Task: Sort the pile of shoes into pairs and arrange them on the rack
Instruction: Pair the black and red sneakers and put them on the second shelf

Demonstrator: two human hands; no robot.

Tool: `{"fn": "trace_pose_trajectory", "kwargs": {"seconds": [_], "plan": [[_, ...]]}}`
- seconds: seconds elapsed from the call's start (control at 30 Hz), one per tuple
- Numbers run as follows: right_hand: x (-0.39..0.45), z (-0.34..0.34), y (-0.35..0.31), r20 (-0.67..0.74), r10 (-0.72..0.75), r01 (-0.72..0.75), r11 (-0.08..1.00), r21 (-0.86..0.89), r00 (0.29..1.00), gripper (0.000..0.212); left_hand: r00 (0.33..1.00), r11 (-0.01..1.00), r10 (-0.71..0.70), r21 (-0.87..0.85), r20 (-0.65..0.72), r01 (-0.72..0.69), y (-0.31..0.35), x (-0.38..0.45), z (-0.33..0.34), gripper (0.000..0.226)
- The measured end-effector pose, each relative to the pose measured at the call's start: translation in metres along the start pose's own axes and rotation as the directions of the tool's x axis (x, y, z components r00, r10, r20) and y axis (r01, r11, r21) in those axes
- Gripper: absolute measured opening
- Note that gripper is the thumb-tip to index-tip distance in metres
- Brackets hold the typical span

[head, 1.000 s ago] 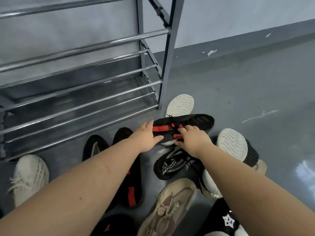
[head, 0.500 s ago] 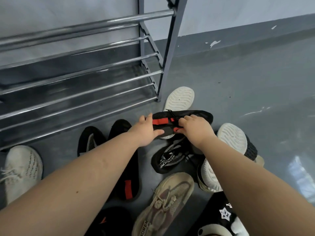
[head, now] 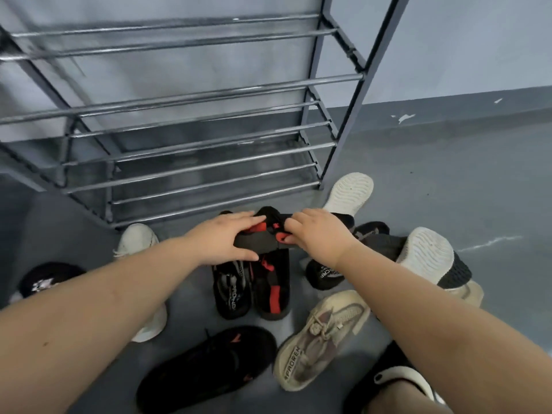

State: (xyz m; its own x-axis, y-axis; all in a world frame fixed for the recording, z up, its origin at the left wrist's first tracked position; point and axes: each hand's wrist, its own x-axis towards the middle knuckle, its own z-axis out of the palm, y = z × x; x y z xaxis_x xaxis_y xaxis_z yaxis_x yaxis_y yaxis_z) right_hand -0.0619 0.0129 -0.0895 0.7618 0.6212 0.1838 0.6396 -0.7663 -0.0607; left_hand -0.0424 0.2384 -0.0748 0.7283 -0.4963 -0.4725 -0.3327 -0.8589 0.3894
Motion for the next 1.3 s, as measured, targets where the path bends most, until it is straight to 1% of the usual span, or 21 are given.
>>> {"fn": "trace_pose_trajectory", "kwargs": {"seconds": [0.07,0.13,0.2,0.3,0.37,0.43,0.5,0.53,0.57,0.6,0.63,0.7,0.8,0.87,0.93,1.0,1.07,1.1,1.17,1.23,1.3], "plan": [[0.012,-0.018,-0.021,0.136,0.037,-0.036,0.999,-0.005,0.990,0.027,0.999,1.000,0.021,0.012,-0.025,-0.020,-0.004,-0.023,0.002,0.072],[0.022,-0.035,-0.032,0.294,0.112,-0.110,0.994,-0.025,0.949,0.034,0.996,0.999,0.019,-0.041,-0.087,-0.022,-0.007,-0.041,0.003,0.062],[0.030,-0.049,-0.039,0.386,0.179,-0.193,0.981,-0.002,0.905,0.036,0.987,0.994,0.019,-0.101,-0.161,-0.036,-0.007,-0.052,0.000,0.054],[0.036,-0.059,-0.045,0.357,0.321,-0.374,0.923,0.087,0.877,0.037,0.954,0.981,-0.001,-0.187,-0.300,-0.058,-0.002,-0.063,-0.006,0.050],[0.031,-0.059,-0.047,0.296,0.492,-0.557,0.805,0.202,0.819,0.048,0.918,0.957,-0.065,-0.286,-0.391,-0.054,0.004,-0.069,-0.006,0.049],[0.023,-0.061,-0.052,0.282,0.691,-0.744,0.591,0.310,0.666,0.070,0.885,0.923,-0.133,-0.380,-0.446,-0.053,0.011,-0.074,0.000,0.049],[0.014,-0.058,-0.064,0.371,0.819,-0.863,0.268,0.428,0.438,0.085,0.856,0.891,-0.198,-0.451,-0.478,-0.046,0.015,-0.079,0.005,0.050],[0.011,-0.056,-0.072,0.462,0.821,-0.863,0.071,0.499,0.335,0.089,0.845,0.879,-0.221,-0.475,-0.486,-0.043,0.016,-0.081,0.006,0.051],[0.010,-0.055,-0.081,0.568,0.779,-0.814,-0.135,0.564,0.265,0.091,0.838,0.870,-0.235,-0.491,-0.493,-0.045,0.017,-0.083,0.007,0.051],[0.010,-0.054,-0.091,0.673,0.698,-0.721,-0.332,0.608,0.245,0.087,0.833,0.863,-0.238,-0.503,-0.500,-0.055,0.018,-0.084,0.008,0.050],[0.012,-0.053,-0.100,0.745,0.604,-0.602,-0.493,0.628,0.282,0.079,0.831,0.858,-0.233,-0.510,-0.505,-0.069,0.019,-0.085,0.010,0.050],[0.017,-0.052,-0.114,0.773,0.509,-0.384,-0.674,0.631,0.377,0.056,0.837,0.870,-0.193,-0.484,-0.513,-0.096,0.023,-0.090,0.015,0.049],[0.018,-0.047,-0.124,0.752,0.549,-0.225,-0.732,0.643,0.363,0.042,0.863,0.907,-0.114,-0.406,-0.492,-0.111,0.027,-0.096,0.022,0.046],[0.014,-0.046,-0.126,0.760,0.534,-0.240,-0.735,0.634,0.370,0.030,0.881,0.905,-0.082,-0.406,-0.465,-0.130,0.027,-0.096,0.021,0.041],[0.009,-0.046,-0.123,0.774,0.508,-0.278,-0.735,0.619,0.379,0.014,0.879,0.844,-0.138,-0.518,-0.456,-0.137,0.023,-0.095,0.018,0.038],[0.007,-0.048,-0.118,0.774,0.491,-0.317,-0.718,0.620,0.400,0.009,0.892,0.741,-0.276,-0.670,-0.359,-0.041,0.015,-0.092,0.017,0.053],[0.006,-0.052,-0.114,0.774,0.452,-0.363,-0.699,0.616,0.443,0.011,0.934,0.554,-0.347,-0.821,-0.079,0.137,0.006,-0.093,0.019,0.076],[0.006,-0.054,-0.112,0.775,0.424,-0.379,-0.696,0.610,0.469,0.013,0.949,0.424,-0.305,-0.881,0.081,0.211,0.002,-0.094,0.022,0.080],[0.007,-0.055,-0.109,0.774,0.369,-0.406,-0.690,0.599,0.515,0.018,0.951,0.214,-0.132,-0.929,0.278,0.301,-0.002,-0.097,0.027,0.061],[0.008,-0.053,-0.107,0.774,0.338,-0.429,-0.681,0.593,0.535,0.020,0.954,0.099,-0.049,-0.949,0.297,0.301,-0.003,-0.098,0.030,0.037],[0.011,-0.047,-0.107,0.778,0.336,-0.438,-0.677,0.592,0.532,0.019,0.959,0.036,-0.032,-0.958,0.282,0.283,-0.005,-0.095,0.032,0.028]]}}
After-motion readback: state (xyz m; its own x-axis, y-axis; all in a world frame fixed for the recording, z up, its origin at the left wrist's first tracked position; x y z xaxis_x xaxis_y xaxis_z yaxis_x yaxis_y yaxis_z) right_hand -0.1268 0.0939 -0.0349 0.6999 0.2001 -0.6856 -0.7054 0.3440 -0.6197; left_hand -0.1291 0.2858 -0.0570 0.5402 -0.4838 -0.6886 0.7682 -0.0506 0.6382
